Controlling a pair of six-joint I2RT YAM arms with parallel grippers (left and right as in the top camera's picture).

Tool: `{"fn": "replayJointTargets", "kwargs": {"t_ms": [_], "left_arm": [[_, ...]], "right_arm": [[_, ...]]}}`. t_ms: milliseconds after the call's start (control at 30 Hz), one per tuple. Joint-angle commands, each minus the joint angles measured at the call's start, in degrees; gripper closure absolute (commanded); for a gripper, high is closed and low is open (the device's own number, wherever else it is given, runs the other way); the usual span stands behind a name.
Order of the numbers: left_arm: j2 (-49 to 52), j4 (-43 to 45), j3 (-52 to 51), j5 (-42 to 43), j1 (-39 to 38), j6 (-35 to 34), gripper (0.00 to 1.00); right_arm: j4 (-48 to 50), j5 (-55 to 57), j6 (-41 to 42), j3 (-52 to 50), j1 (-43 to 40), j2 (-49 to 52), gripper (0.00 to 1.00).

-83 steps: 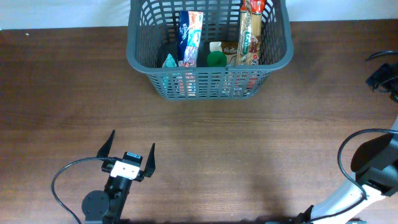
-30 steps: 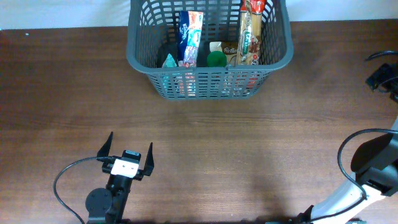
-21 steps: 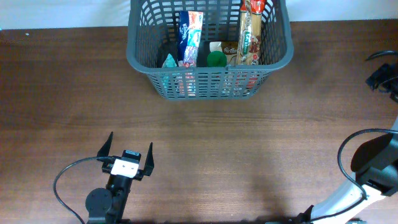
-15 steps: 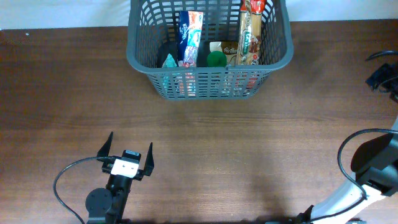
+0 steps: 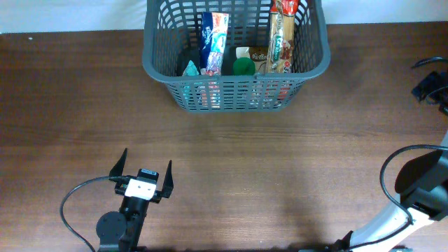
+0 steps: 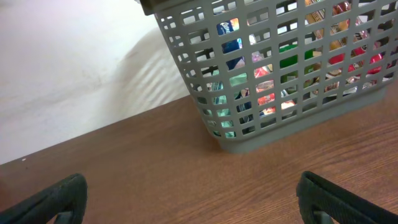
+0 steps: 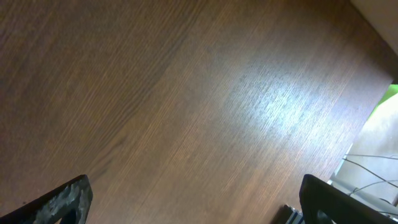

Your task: Pack container

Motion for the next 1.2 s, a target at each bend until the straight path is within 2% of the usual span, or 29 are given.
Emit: {"fn": "replayJointTargets", "kwargs": {"t_ms": [0,333,600,767,967,1167], "left_arm": [[-0.2,0.0,-0.5,-0.6,0.3,-0.8,0.01],[-0.2,0.0,-0.5,-0.6,0.3,-0.8,0.01],[-0.2,0.0,-0.5,-0.6,0.3,-0.8,0.01],[-0.2,0.0,-0.5,-0.6,0.3,-0.8,0.01],[-0.2,0.0,-0.5,-0.6,0.3,-0.8,0.01],[-0.2,0.0,-0.5,-0.6,0.3,-0.8,0.01]], "right_arm": [[2.4,0.8,0.5,-0.4,-0.3,0.0,0.01],[23.8,0.5,0.4,-0.4,2.1,-6.9,0.01],[35.3,0.5,0.0,-1.7,7.2,-14.2,0.01],[47.1,0.5,0.0,-10.4,11.2,-21.5,0.01],[64.5,0.5,-5.5,-26.5,16.3,-32.0,0.01],[75.6,0.1,-7.1,-40.5,18.9,-42.3,0.01]]}}
